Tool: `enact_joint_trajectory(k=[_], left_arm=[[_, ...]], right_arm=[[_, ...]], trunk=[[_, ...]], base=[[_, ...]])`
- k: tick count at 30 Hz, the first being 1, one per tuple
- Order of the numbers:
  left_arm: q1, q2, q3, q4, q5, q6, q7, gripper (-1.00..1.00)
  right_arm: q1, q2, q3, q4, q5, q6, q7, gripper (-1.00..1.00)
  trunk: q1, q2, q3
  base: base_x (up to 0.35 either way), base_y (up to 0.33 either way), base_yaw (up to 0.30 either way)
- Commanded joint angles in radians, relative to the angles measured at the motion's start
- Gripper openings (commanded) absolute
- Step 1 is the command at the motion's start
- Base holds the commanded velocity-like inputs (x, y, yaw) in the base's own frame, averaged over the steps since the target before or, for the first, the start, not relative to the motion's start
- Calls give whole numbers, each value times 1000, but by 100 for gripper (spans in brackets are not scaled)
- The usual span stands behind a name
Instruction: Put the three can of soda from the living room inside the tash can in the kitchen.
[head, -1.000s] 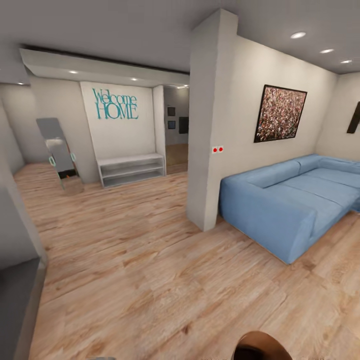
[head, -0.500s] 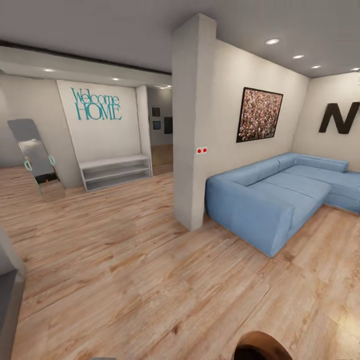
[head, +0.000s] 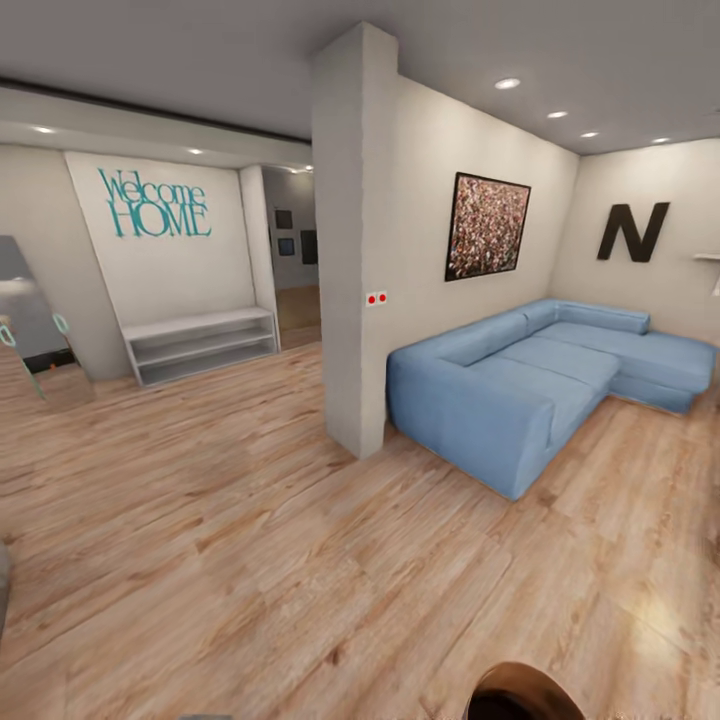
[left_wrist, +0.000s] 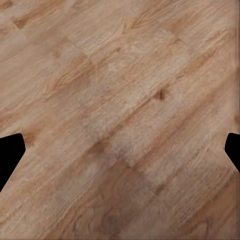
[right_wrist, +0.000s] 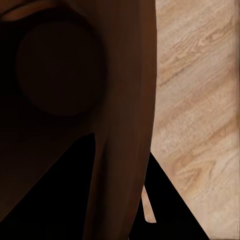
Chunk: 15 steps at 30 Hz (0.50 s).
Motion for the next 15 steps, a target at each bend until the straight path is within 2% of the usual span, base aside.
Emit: enact_joint_trajectory(k=[1, 10, 11, 13, 15], left_arm=[[0, 0, 0, 0, 0, 0, 0, 100], [0, 0, -2, 0, 1, -2, 0, 100], [0, 0, -3, 0, 1, -2, -1, 100], [0, 0, -5, 0, 0, -2, -6, 100], [0, 0, -6, 0, 0, -1, -13, 100]], right_arm=[[0, 0, -6, -2, -7, 1, 6, -100], [0, -1, -7, -2, -7, 1, 6, -100], [0, -2, -13, -3, -7, 1, 7, -100], [0, -4, -56, -4, -7, 2, 25, -100], [0, -4, -71, -4, -6, 2, 39, -100]], trunk=[[-4, 7, 3], [-38, 70, 26], [-42, 77, 28], [-50, 91, 34], [-58, 105, 39]], base=[[0, 0, -216], [0, 0, -223], [0, 0, -230], [0, 0, -232], [0, 0, -233]])
